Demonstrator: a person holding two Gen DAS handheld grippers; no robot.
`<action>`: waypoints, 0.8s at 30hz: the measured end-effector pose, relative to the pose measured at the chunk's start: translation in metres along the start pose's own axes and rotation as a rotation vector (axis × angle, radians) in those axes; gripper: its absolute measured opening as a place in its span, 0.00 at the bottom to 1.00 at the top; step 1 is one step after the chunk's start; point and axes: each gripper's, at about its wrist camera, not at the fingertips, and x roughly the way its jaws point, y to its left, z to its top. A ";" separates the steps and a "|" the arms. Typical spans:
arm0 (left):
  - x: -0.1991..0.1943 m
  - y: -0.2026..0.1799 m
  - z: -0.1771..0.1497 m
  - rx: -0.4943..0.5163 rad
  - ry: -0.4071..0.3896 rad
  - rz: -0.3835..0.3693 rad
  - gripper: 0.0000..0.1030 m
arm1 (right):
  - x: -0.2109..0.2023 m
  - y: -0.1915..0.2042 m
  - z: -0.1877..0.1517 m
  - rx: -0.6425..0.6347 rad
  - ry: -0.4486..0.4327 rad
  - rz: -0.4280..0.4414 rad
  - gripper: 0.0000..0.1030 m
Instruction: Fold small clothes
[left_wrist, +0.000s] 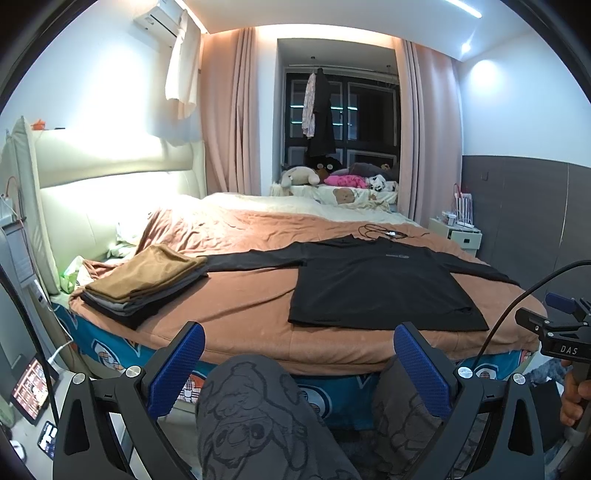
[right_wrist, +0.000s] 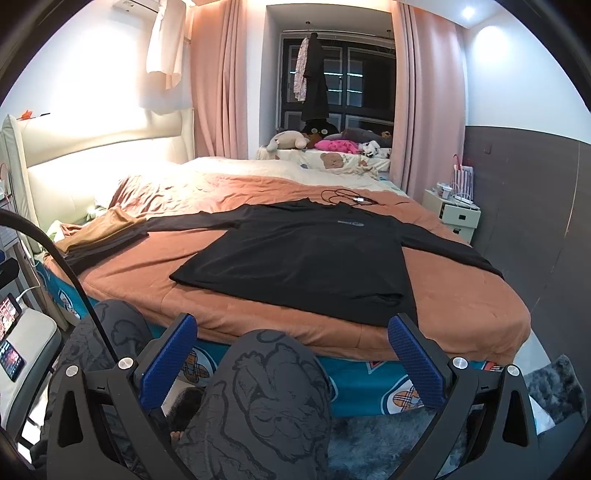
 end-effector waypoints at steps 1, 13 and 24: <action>0.000 -0.001 0.000 -0.002 0.001 0.000 1.00 | 0.001 0.000 0.000 0.000 0.001 0.000 1.00; -0.003 0.003 -0.001 -0.011 -0.004 0.001 1.00 | -0.001 -0.003 -0.001 0.003 -0.005 -0.001 1.00; -0.003 0.005 -0.002 -0.011 -0.005 -0.001 1.00 | -0.004 -0.006 -0.004 0.017 -0.007 -0.008 1.00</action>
